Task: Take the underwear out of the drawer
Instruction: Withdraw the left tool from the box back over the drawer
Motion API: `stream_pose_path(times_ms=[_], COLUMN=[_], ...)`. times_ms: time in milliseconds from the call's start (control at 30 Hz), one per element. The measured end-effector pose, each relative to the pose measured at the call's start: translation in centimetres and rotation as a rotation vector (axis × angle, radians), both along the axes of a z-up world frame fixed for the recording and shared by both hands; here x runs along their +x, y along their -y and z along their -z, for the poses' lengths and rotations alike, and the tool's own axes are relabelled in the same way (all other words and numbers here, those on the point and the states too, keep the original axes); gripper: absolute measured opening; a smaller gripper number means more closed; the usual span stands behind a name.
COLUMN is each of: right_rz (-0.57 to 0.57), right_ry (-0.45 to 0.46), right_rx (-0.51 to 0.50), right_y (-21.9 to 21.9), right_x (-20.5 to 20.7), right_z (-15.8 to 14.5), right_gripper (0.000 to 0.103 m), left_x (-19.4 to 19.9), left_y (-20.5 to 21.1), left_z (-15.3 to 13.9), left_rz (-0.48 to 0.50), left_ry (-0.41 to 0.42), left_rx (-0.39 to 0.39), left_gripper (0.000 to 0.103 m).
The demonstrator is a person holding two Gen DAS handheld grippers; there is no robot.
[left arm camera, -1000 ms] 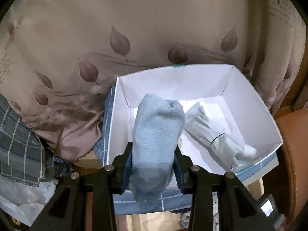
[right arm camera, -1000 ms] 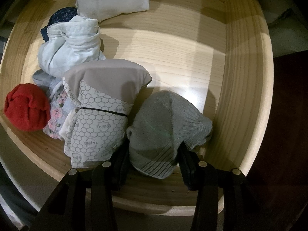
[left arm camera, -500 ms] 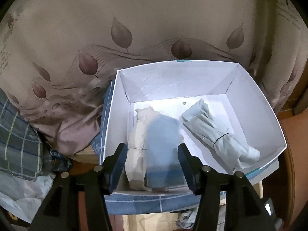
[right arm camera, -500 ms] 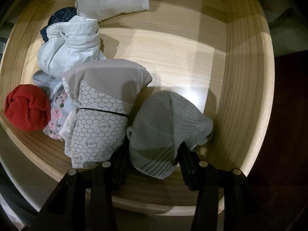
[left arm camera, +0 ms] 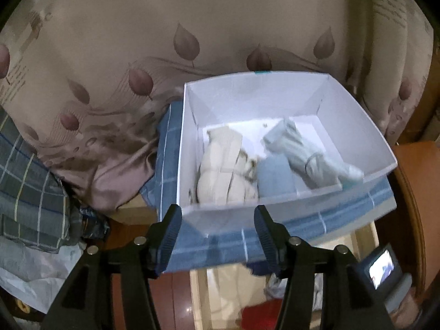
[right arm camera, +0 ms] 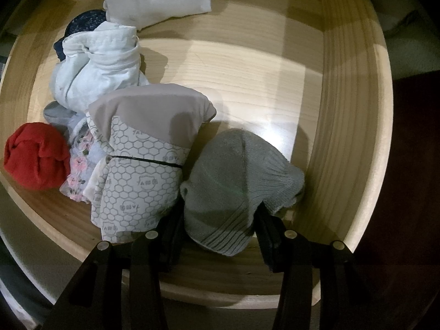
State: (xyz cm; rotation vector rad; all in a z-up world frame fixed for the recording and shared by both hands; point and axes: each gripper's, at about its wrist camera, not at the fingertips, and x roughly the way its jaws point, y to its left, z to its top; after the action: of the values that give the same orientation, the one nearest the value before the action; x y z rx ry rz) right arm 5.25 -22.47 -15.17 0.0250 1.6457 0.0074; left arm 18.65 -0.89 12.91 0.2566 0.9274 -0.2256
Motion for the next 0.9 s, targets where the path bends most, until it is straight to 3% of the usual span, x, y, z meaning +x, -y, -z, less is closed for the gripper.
stream_pose_path(times_ms=[500, 900], right_rz=[0.007, 0.006], right_ry=[-0.016, -0.012], right_rx=[-0.013, -0.016], right_y=[-0.4, -0.1], right_x=[0.8, 1.3], right_z=[1.0, 1.1], right_gripper=[0.046, 0.045], left_x=[-7.4, -9.7], left_y=[-2.9, -1.9], left_z=[11.1, 15.6], left_rz=[-0.04, -0.06], left_ry=[-0.126, -0.228], left_rx=[0.041, -0.028], left_gripper=[0.056, 0.056])
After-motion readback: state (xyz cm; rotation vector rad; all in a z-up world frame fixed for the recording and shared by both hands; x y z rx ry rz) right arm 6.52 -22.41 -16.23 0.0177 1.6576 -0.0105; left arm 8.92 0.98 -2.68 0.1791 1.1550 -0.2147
